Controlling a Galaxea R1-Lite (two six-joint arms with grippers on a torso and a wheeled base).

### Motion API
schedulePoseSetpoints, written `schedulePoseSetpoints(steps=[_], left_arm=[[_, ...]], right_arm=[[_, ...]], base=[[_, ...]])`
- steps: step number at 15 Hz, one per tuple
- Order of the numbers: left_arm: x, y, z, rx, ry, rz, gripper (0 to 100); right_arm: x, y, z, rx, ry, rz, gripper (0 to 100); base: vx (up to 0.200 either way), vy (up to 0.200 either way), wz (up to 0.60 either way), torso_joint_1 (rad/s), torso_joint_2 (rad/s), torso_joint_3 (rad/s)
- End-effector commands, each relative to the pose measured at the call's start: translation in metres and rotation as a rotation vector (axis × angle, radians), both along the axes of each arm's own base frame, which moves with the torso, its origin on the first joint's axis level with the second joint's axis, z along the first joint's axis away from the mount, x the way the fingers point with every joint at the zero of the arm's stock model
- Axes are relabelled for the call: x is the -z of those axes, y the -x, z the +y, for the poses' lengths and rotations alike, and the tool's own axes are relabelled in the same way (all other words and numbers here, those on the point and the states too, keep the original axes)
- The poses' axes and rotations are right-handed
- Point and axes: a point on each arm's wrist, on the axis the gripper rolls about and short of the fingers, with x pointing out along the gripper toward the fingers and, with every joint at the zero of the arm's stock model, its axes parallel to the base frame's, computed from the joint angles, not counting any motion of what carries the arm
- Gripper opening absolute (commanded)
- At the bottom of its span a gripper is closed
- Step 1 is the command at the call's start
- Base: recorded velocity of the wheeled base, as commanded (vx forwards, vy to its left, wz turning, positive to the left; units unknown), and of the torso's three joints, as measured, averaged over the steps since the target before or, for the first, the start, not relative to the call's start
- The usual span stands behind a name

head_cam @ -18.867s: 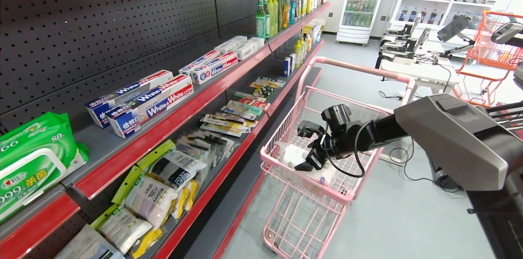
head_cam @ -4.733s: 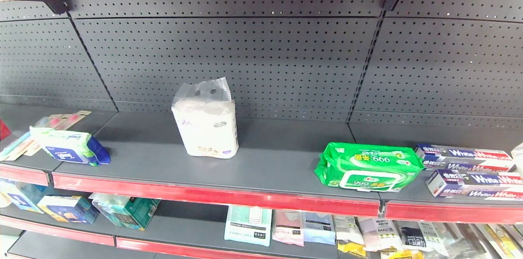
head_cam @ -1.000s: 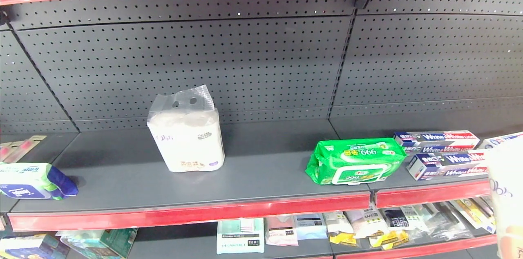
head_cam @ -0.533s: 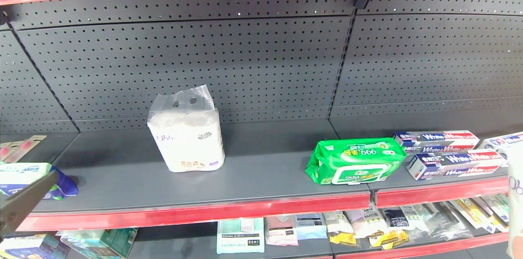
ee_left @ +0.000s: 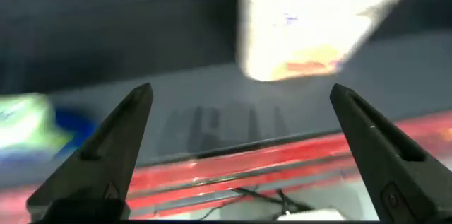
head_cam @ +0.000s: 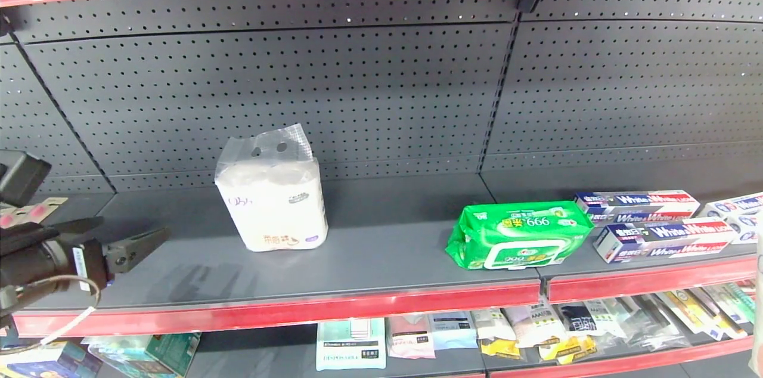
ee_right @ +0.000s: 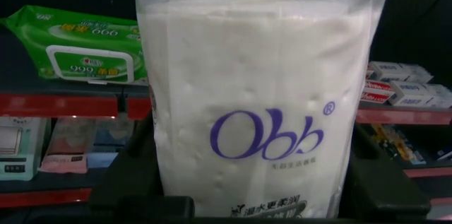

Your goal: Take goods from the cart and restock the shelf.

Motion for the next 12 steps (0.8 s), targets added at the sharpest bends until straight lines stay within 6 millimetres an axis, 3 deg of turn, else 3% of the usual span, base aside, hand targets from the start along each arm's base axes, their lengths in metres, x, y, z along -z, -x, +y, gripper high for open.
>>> schedulePoseSetpoints(steps=[1,4,7,9,12], left_arm=[[0.02,-0.031,0.017,0.083,-0.013,0.06,100],[0.035,-0.067,0.059,0.252,-0.101,-0.009,100],[0.034,-0.09,0.069,0.385,-0.054,-0.061,100],[0.046,-0.108,0.075,0.443,-0.032,-0.057,100],[0.061,-0.119,0.07,0.534,-0.001,-0.05,100]], right_arm=[[-0.001,-0.001,0.0,-0.001,0.0,0.003,0],[0.002,-0.002,0.0,0.002,0.001,0.023,0],[0.002,-0.007,0.0,0.007,0.002,0.049,0],[0.003,-0.009,0.0,0.012,0.002,0.06,0],[0.002,-0.011,0.0,0.013,0.002,0.069,0]], base=[[0.0,0.0,0.0,0.0,0.0,0.0],[0.0,0.0,0.0,0.0,0.0,0.0],[0.0,0.0,0.0,0.0,0.0,0.0],[0.0,0.0,0.0,0.0,0.0,0.0],[0.0,0.0,0.0,0.0,0.0,0.0]])
